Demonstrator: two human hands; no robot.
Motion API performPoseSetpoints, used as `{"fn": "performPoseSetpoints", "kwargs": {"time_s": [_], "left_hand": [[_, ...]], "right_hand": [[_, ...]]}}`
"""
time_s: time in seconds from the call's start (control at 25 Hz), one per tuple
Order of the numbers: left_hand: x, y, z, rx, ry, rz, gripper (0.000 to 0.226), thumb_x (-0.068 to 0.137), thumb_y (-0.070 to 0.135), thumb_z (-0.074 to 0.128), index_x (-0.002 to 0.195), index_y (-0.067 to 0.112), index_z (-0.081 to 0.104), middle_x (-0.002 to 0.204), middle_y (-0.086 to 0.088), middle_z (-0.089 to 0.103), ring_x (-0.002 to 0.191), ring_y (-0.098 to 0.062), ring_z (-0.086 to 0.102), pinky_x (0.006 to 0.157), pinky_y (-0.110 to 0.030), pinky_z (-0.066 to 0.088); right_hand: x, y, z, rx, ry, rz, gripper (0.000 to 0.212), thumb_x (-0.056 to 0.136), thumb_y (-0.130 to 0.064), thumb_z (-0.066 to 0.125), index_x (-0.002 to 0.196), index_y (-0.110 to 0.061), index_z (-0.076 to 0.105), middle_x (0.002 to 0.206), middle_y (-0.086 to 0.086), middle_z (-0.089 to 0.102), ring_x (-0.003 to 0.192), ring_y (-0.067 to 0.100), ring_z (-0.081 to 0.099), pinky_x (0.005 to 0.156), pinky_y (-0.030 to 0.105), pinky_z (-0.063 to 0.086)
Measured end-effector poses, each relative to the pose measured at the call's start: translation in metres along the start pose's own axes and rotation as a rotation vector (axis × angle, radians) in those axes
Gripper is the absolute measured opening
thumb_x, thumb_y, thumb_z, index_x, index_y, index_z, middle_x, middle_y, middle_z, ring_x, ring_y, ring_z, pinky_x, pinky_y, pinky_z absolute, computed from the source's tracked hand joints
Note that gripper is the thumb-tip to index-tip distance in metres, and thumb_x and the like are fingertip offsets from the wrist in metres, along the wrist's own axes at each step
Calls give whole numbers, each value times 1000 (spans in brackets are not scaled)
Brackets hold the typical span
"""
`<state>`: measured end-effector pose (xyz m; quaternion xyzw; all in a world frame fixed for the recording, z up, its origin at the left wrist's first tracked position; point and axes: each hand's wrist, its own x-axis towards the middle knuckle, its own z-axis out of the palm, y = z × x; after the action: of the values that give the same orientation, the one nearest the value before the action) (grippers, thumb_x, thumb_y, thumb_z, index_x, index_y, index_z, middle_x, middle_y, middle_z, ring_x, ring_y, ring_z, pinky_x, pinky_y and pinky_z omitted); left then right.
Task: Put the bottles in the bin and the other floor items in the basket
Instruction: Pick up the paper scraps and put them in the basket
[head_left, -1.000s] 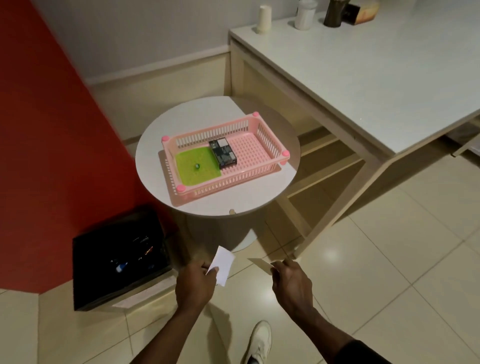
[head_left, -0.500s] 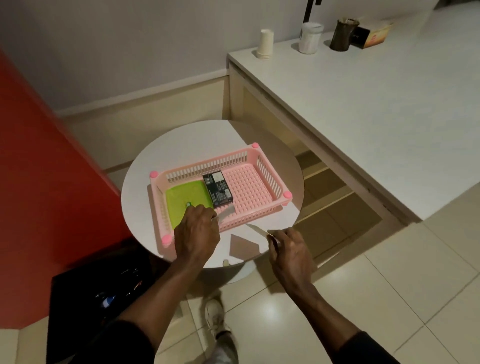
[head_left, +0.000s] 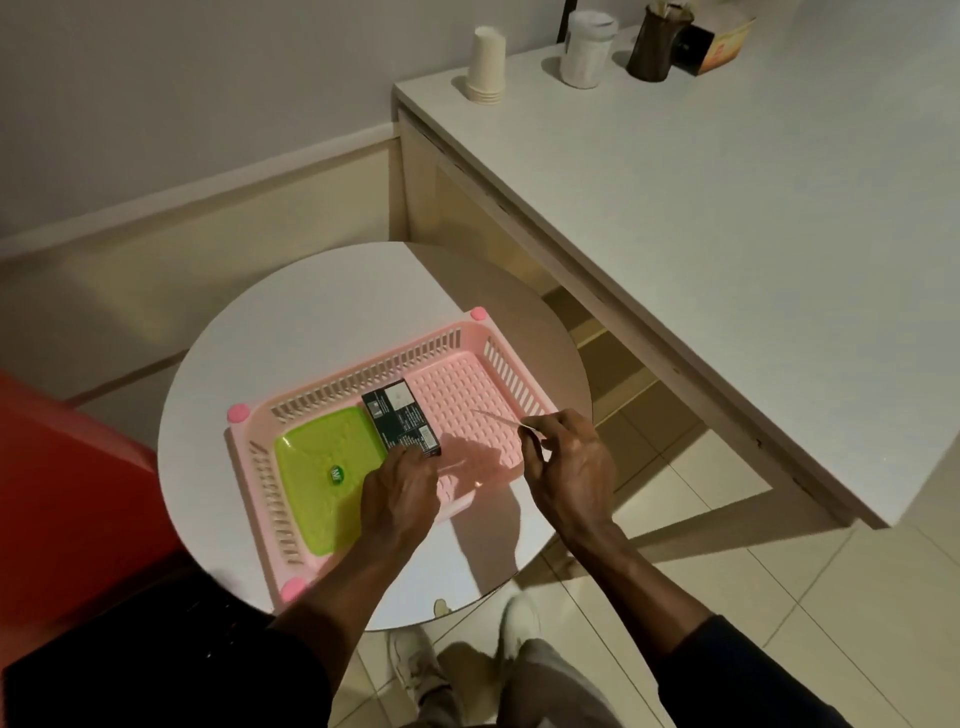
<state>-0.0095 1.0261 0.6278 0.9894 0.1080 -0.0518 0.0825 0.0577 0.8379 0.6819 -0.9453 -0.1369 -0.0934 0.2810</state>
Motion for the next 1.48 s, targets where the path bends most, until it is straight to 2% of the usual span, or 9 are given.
{"fn": "performPoseSetpoints", "kwargs": {"time_s": [0.2, 0.32, 0.48, 0.84, 1.04, 1.12, 1.24, 1.36, 1.48], "left_hand": [[21, -7, 6, 148, -34, 105, 27, 47, 4, 92, 67, 16, 79, 70, 1, 68, 66, -25, 70, 46, -32, 53], [23, -18, 17, 137, -105, 187, 42, 63, 11, 86, 101, 29, 82, 91, 6, 74, 84, -22, 72, 53, -30, 53], [29, -30, 20, 238, -150, 365, 8, 79, 29, 81, 83, 23, 78, 102, 2, 73, 101, -21, 69, 62, -30, 58], [39, -45, 7, 221, -284, 549, 25, 83, 32, 79, 107, 24, 81, 117, 7, 77, 107, -17, 74, 81, -29, 63], [45, -36, 4, 247, -450, 471, 35, 107, 30, 44, 129, 18, 68, 134, 1, 68, 121, -24, 62, 100, -35, 51], [46, -28, -2, 287, -511, 436, 31, 106, 25, 44, 124, 18, 68, 125, 0, 70, 116, -24, 64, 97, -33, 52], [45, -23, -2, 261, -547, 365, 24, 99, 17, 48, 111, 15, 69, 116, -4, 73, 108, -27, 68, 87, -32, 53], [42, -24, 5, 236, -514, 299, 22, 100, 19, 48, 108, 16, 68, 115, -3, 73, 106, -28, 68, 81, -30, 48], [39, -21, 16, 201, -451, 249, 24, 100, 23, 48, 103, 16, 71, 109, -5, 75, 102, -30, 69, 76, -29, 47]], "right_hand": [[39, 15, 27, -12, -113, -104, 21, 95, -16, 70, 113, -11, 80, 105, 8, 77, 93, 24, 69, 73, 30, 52], [60, 24, 43, -2, -177, -161, 25, 94, -17, 70, 118, -12, 78, 117, 9, 75, 104, 27, 68, 78, 30, 54], [82, 30, 64, 5, -237, -240, 25, 92, -16, 72, 116, -13, 77, 121, 11, 74, 106, 30, 70, 77, 36, 59], [101, 31, 85, -13, -438, -263, 28, 99, -22, 63, 125, -15, 73, 132, 10, 69, 117, 32, 65, 88, 43, 61], [106, 33, 100, 44, -431, -296, 33, 102, -25, 62, 133, -14, 66, 142, 21, 59, 130, 42, 56, 99, 57, 55], [109, 32, 112, 15, -440, -360, 38, 103, -26, 59, 138, -11, 60, 145, 23, 56, 134, 42, 53, 103, 58, 53], [112, 34, 133, -193, -684, -482, 49, 108, -36, 44, 151, -15, 33, 160, 25, 34, 149, 42, 33, 116, 52, 42], [108, 39, 149, -389, -847, -489, 50, 104, -40, 46, 147, -16, 39, 165, 25, 17, 154, 46, 15, 122, 53, 32], [110, 41, 154, -431, -897, -488, 63, 103, -40, 42, 157, -12, 24, 166, 27, 11, 156, 46, 9, 125, 56, 24]]}}
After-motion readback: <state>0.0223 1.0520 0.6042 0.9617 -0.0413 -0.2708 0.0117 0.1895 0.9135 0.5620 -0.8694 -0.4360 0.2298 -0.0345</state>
